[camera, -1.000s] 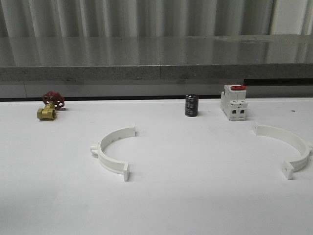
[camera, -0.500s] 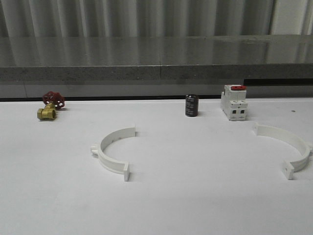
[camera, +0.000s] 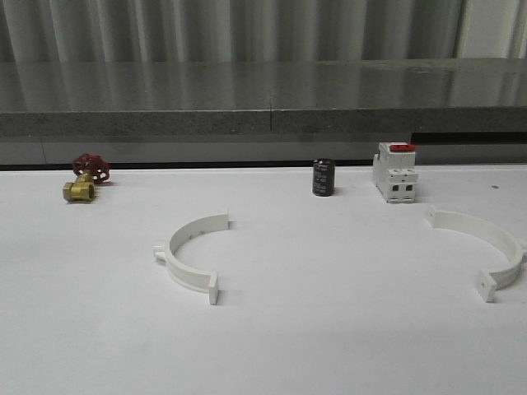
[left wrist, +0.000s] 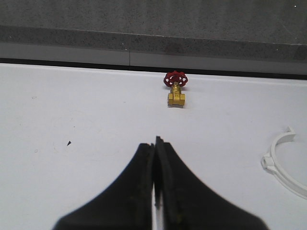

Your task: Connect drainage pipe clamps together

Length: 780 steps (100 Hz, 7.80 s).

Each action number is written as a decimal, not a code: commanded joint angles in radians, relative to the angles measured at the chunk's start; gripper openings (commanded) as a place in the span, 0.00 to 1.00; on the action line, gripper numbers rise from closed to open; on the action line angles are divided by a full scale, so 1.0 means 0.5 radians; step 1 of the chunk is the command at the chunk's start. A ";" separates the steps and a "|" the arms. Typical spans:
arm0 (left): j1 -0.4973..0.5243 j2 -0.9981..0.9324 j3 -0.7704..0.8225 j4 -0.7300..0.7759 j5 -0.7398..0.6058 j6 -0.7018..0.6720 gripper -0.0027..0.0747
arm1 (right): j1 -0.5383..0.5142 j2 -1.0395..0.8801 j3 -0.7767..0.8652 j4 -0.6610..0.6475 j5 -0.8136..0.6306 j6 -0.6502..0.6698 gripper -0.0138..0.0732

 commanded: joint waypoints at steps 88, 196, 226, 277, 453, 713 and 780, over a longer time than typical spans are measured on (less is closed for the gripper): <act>0.004 0.010 -0.051 -0.013 -0.170 0.002 0.01 | -0.002 1.672 -1.072 0.040 0.596 -0.015 0.78; 0.004 0.010 -0.051 -0.013 -0.170 0.002 0.01 | 0.019 3.245 -1.734 0.086 0.523 -0.177 0.78; 0.004 0.010 -0.051 -0.013 -0.170 0.002 0.01 | 0.019 3.265 -1.734 0.086 0.462 -0.177 0.78; 0.004 0.010 -0.051 -0.013 -0.170 0.002 0.01 | 0.019 3.381 -1.734 0.088 0.467 -0.177 0.77; 0.004 0.010 -0.051 -0.013 -0.170 0.002 0.01 | 1.123 3.737 -2.649 -0.297 1.001 1.035 0.14; 0.004 0.010 -0.051 -0.013 -0.170 0.002 0.01 | 0.748 2.781 -2.184 -0.224 0.983 0.531 0.78; 0.004 0.010 -0.051 -0.013 -0.170 0.002 0.01 | 0.445 1.540 -1.022 -0.239 0.897 0.398 0.74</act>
